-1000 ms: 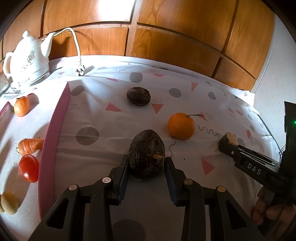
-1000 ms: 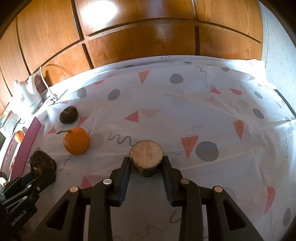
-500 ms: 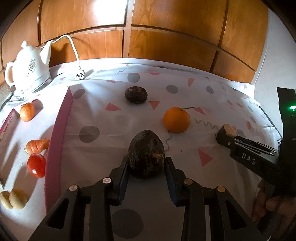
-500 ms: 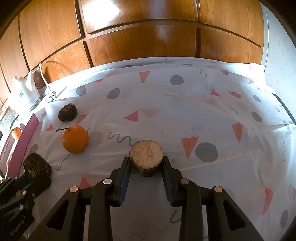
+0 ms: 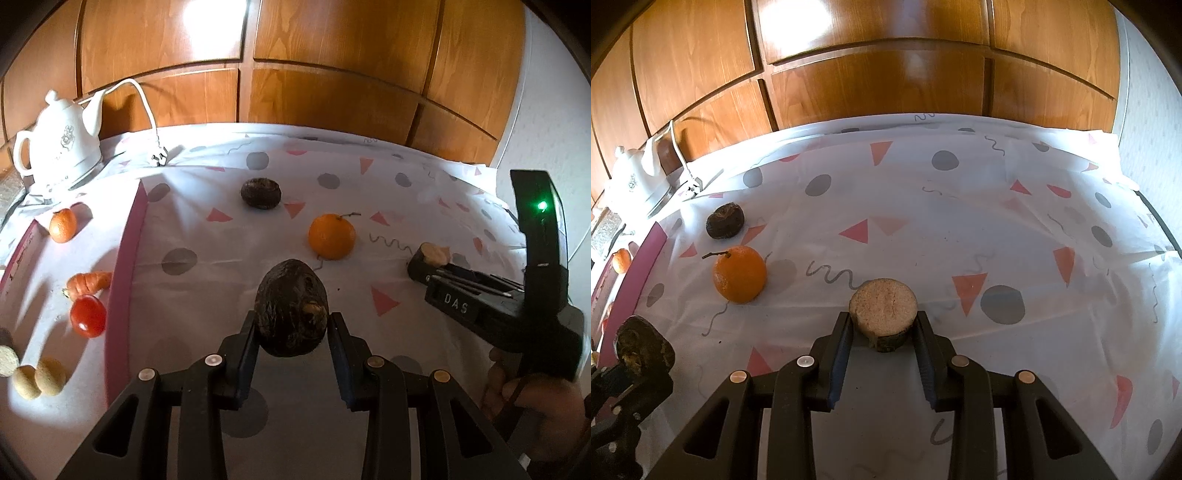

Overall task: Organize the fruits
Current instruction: 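Carry the avocado and root slice with both tools over the tray, then open the left tool to drop the avocado into the tray, then lower the root slice into the tray and open the right tool, then move both tools back toward the orange and dark round fruit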

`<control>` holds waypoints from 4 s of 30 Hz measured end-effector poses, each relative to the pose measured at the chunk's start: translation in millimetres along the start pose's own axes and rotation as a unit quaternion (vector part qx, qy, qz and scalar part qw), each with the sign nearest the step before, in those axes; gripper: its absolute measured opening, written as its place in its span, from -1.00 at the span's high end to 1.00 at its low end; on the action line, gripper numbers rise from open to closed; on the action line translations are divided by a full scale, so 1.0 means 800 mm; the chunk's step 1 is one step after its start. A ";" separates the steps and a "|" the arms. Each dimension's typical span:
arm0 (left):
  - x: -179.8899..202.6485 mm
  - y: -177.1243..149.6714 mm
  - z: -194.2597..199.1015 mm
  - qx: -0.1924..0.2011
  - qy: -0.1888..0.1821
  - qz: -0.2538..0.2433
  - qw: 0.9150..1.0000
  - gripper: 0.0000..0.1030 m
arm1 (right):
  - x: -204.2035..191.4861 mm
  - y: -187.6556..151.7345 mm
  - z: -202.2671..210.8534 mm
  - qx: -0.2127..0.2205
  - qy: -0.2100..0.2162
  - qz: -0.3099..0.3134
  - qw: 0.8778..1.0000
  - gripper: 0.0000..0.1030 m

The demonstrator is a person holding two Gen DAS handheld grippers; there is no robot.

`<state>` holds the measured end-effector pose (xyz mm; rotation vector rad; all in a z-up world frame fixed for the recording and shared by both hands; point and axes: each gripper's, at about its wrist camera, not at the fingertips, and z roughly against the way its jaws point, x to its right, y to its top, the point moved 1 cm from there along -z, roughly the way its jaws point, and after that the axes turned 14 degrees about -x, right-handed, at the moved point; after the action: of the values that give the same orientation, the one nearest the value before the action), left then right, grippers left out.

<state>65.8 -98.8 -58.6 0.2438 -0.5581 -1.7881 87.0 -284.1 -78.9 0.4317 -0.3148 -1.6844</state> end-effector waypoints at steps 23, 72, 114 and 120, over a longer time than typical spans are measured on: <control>-0.069 -0.004 0.094 0.058 0.018 0.065 0.996 0.28 | -0.009 0.000 0.002 -0.011 -0.025 0.031 0.999 0.35; -0.236 -0.040 0.108 0.053 0.127 0.218 0.966 0.69 | -0.259 -0.053 0.086 -0.028 0.233 0.234 0.943 0.36; -0.155 -0.033 0.104 0.047 0.098 0.144 0.984 0.54 | -0.172 -0.033 0.053 0.004 0.147 0.112 0.983 0.27; -0.133 -0.024 0.096 0.040 0.089 0.119 0.988 0.53 | -0.139 -0.024 0.046 0.009 0.122 0.088 0.989 0.27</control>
<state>46.2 24.8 -14.2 0.3730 -0.5101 -1.4985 66.8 -173.0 -43.2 0.6005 -0.1817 -1.4398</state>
